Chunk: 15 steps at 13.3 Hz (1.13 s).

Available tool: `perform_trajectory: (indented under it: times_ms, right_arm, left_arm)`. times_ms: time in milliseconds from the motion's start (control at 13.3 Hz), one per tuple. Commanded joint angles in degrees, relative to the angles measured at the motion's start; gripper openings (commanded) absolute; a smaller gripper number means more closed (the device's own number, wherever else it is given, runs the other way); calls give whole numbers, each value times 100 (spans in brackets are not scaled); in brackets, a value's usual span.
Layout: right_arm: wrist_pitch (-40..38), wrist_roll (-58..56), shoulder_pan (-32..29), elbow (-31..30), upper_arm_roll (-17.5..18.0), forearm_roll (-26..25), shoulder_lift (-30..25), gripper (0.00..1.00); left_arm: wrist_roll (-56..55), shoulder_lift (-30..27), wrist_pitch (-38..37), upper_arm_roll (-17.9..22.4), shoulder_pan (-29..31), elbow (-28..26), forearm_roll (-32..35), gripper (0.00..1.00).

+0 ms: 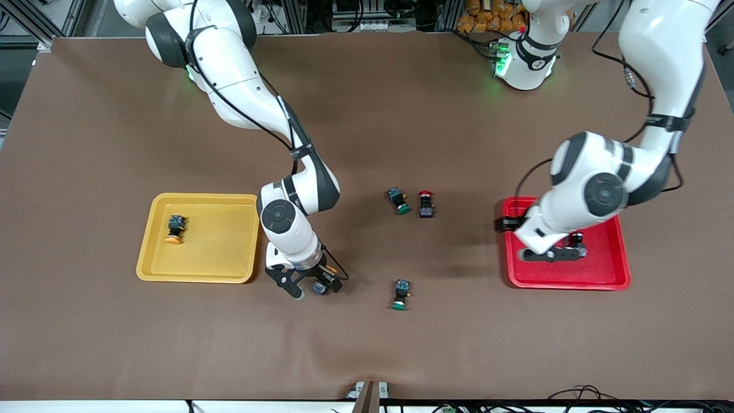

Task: Place red and yellow buttons in trays
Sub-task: 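Grasp another yellow button with the right gripper while the left gripper places red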

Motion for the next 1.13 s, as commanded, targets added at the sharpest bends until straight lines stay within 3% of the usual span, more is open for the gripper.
perform_trajectory:
  times_ms: [0, 151, 377, 679, 1056]
  right_arm:
    - [33, 59, -92, 245, -7, 64, 172, 32]
    - [7, 50, -101, 245, -25, 56, 146, 0]
    - [-395, 24, -109, 237, -60, 47, -318, 0]
    - [-2564, -510, -206, 237, -419, 55, -1328, 0]
    - [-5262, -1925, -347, 149, -1060, -76, -3164, 0]
  left_arm:
    - [-825, 257, -123, -7, -585, 251, -79, 88]
    - [-1405, 476, -70, -7, -955, 382, -70, 88]
    - [-2108, 810, 78, 20, -1509, 471, 0, 87]
    - [-2251, 1162, 596, 64, -1713, 436, 323, 89]
    - [-2269, 1549, 1002, 64, -1976, 374, 1124, 89]
